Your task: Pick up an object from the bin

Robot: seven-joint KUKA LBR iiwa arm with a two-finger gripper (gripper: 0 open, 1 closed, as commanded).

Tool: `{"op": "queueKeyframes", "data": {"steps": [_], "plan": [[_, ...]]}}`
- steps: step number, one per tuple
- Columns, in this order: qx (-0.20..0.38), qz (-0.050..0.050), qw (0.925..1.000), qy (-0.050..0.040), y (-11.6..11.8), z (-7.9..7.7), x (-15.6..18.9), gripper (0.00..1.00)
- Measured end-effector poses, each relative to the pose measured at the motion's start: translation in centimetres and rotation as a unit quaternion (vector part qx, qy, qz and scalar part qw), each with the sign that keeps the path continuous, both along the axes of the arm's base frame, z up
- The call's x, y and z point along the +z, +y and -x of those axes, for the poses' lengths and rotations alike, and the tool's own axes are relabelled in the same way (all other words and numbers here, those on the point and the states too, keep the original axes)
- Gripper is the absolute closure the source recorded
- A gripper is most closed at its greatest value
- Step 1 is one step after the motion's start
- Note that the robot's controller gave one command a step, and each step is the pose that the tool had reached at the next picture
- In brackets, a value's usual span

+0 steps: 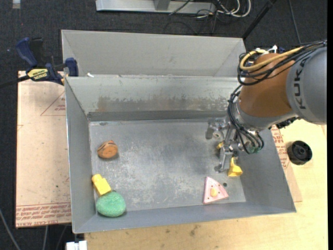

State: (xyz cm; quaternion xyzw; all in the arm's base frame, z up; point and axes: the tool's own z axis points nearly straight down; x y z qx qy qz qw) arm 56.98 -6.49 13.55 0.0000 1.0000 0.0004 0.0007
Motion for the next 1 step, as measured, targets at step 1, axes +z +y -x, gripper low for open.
{"op": "queueKeyframes", "data": {"steps": [1], "plan": [[-0.055,-0.001,0.9985,-0.0035,-4.2,-0.89,-4.28,0.0]]}}
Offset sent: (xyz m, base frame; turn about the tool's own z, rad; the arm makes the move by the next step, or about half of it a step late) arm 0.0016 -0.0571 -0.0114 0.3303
